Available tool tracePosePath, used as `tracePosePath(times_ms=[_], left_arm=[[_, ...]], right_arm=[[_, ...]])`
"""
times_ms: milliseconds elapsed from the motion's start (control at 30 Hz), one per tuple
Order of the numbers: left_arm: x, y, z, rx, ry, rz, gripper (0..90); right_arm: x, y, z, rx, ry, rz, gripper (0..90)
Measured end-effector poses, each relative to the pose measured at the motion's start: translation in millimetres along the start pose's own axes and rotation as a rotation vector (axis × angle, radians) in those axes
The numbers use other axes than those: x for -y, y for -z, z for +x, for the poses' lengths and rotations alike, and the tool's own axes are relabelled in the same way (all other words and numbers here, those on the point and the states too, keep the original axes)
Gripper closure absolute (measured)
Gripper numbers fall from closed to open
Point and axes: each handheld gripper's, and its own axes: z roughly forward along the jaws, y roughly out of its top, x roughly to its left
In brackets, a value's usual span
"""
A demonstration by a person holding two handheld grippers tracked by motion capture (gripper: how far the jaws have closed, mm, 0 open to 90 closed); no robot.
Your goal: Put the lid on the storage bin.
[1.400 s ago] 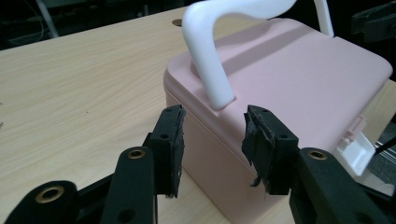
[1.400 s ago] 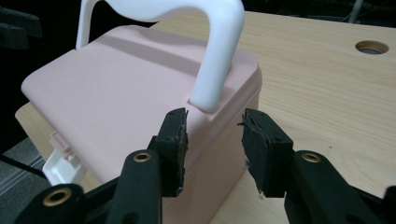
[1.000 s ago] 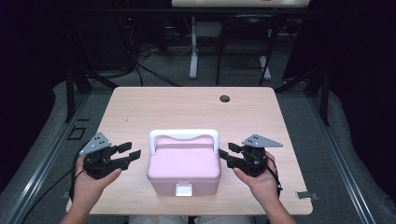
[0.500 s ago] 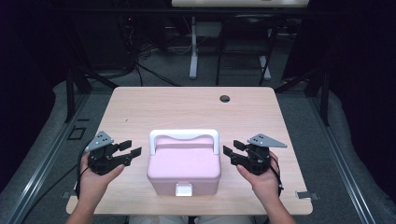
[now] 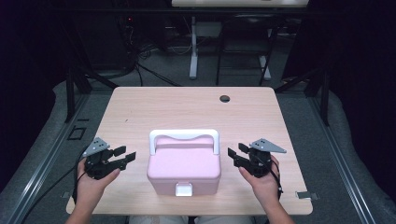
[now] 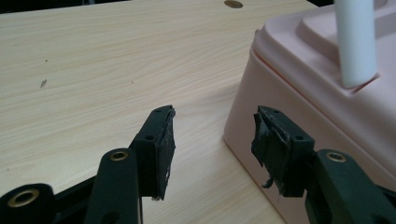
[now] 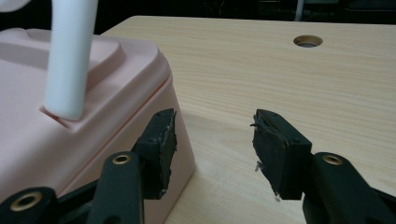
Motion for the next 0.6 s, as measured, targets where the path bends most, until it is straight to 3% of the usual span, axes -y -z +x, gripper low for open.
tracePosePath(times_ms=[400, 600], left_arm=[[14.1, -13.5, 4.1, -0.013, 0.021, 0.018, 47.7], [18.3, -19.8, 1.8, -0.005, 0.018, 0.025, 47.7]], right_arm=[[15.2, -10.5, -3.0, 0.041, 0.035, 0.017, 48.6], [18.2, -16.0, -0.4, 0.033, 0.042, 0.028, 49.1]])
